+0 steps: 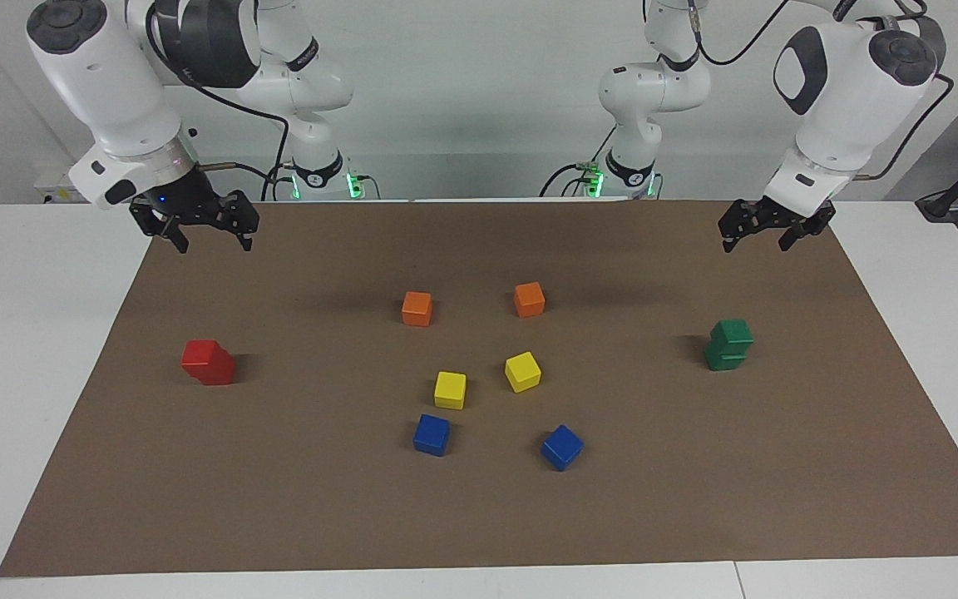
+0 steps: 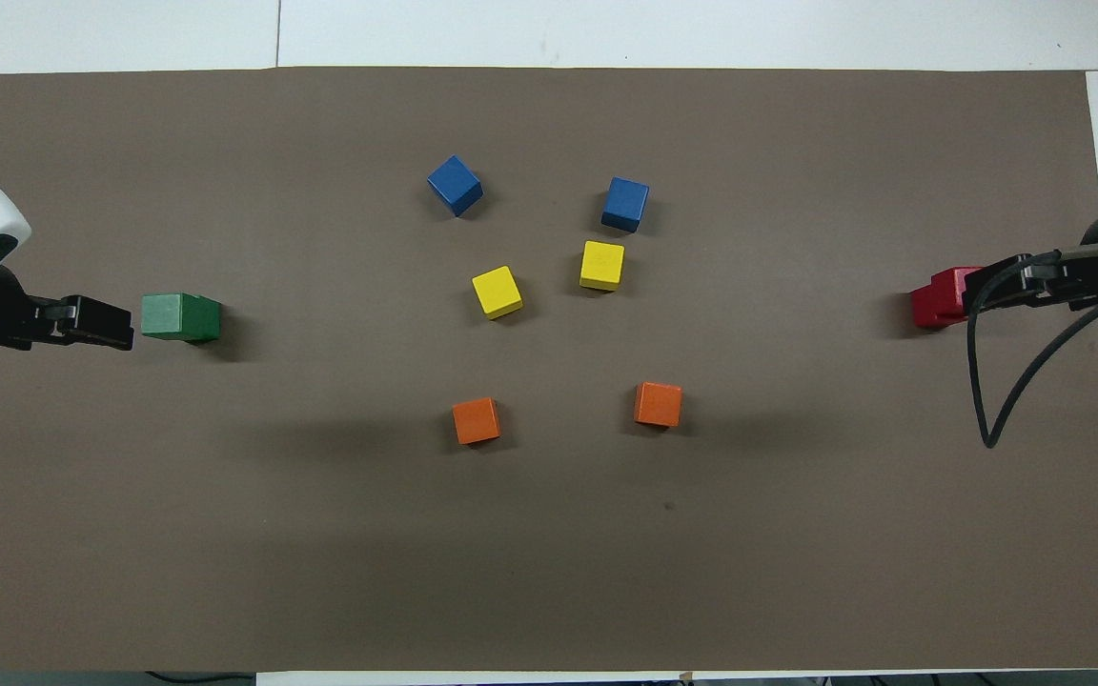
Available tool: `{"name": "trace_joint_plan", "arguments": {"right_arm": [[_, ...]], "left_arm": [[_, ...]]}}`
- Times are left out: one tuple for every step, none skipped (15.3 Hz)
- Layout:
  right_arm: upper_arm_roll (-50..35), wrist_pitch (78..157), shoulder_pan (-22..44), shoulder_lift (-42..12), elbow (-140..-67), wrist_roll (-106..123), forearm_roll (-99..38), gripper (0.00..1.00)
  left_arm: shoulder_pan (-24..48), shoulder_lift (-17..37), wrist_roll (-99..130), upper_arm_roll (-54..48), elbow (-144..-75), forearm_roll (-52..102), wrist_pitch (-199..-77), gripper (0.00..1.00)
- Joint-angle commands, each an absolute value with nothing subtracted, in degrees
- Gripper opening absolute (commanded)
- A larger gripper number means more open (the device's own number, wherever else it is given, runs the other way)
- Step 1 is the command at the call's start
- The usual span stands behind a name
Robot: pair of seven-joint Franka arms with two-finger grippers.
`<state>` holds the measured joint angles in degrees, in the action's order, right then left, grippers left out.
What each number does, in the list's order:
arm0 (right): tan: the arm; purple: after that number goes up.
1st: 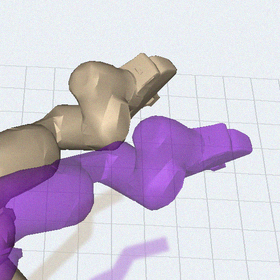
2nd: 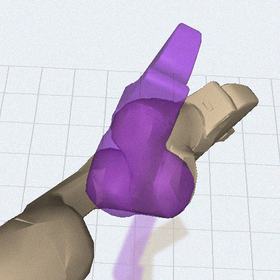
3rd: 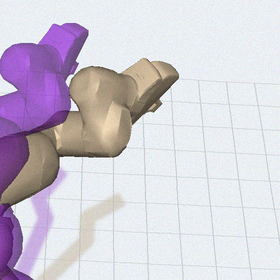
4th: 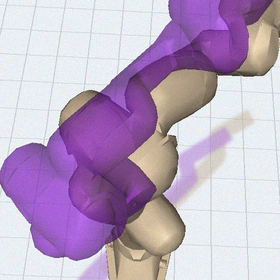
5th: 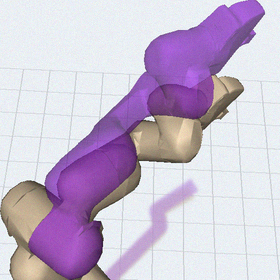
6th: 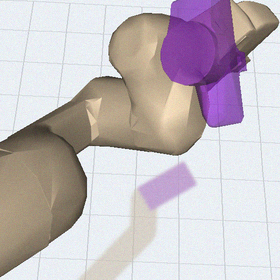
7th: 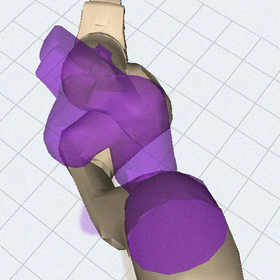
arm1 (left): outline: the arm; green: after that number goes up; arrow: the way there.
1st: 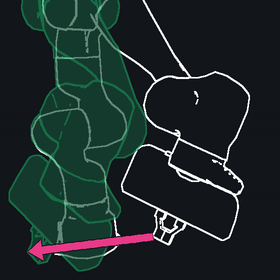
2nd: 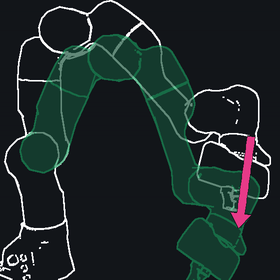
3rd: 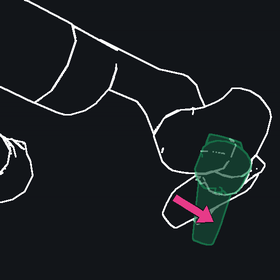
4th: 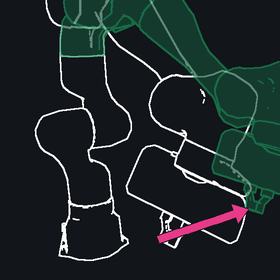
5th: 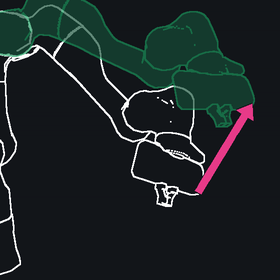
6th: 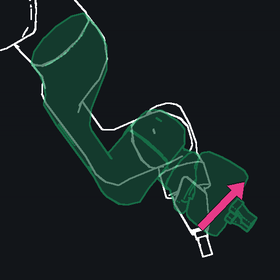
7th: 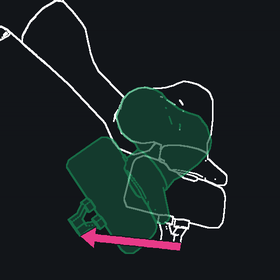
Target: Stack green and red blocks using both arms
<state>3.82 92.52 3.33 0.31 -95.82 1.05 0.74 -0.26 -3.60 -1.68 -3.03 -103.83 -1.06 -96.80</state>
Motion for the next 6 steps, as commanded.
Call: {"name": "trace_joint_plan", "arguments": {"right_arm": [[4.2, 93.2, 3.3, 0.4, -95.7, 2.0, 1.2, 1.00], [4.2, 93.2, 3.3, 0.4, -95.7, 2.0, 1.2, 1.00], [4.2, 93.2, 3.3, 0.4, -95.7, 2.0, 1.2, 1.00], [4.2, 93.2, 3.3, 0.4, -95.7, 2.0, 1.3, 1.00], [4.2, 93.2, 3.3, 0.4, -95.7, 2.0, 1.3, 1.00], [4.2, 93.2, 3.3, 0.4, -95.7, 2.0, 1.3, 1.00]], "left_arm": [[1.0, -4.7, -1.0, -2.1, -104.9, -1.4, -96.3, 1.00], [1.1, -4.7, -1.0, -2.1, -104.7, -1.4, -96.2, 1.00], [1.7, -4.7, -0.9, -2.0, -104.6, -1.4, -96.1, 1.00], [1.7, -4.7, -0.8, -2.0, -104.6, -1.4, -96.2, 1.00], [1.8, -4.7, -0.8, -2.0, -104.4, -1.3, -96.2, 1.00], [1.8, -4.7, -0.8, -2.1, -104.1, -1.3, -96.2, 1.00]]}}
